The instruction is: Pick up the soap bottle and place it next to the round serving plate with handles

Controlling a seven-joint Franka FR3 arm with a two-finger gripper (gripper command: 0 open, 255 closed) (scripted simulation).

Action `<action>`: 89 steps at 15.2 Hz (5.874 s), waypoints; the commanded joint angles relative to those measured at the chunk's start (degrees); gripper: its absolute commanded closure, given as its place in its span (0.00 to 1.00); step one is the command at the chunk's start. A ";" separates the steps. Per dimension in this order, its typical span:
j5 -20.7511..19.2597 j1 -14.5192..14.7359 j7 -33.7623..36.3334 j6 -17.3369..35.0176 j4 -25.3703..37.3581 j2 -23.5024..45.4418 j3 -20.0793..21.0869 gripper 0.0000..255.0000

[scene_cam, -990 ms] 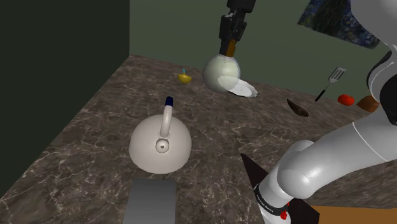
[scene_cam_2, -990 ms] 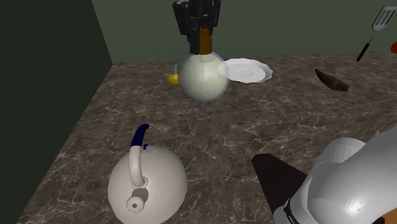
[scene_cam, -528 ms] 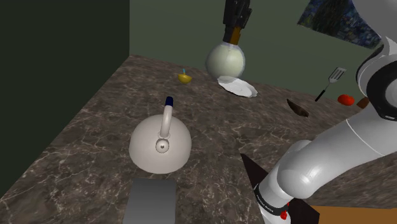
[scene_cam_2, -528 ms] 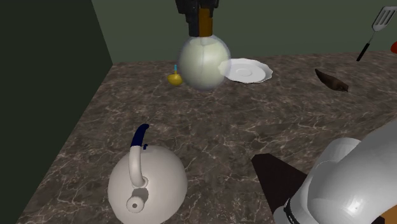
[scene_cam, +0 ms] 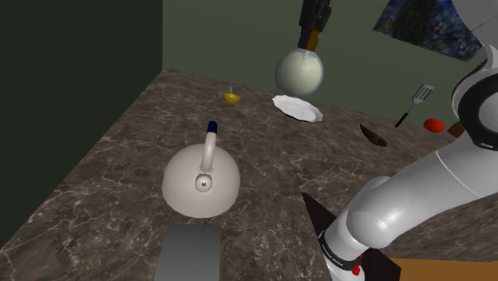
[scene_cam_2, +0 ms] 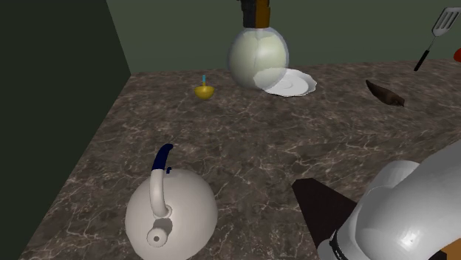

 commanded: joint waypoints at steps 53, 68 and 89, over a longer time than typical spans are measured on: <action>-8.28 -17.98 -56.74 17.18 -5.61 10.49 -36.41 1.00; -10.59 -17.90 -54.23 29.45 -22.32 5.48 -35.49 1.00; -11.21 -18.12 -53.53 35.99 -29.83 4.41 -35.60 0.00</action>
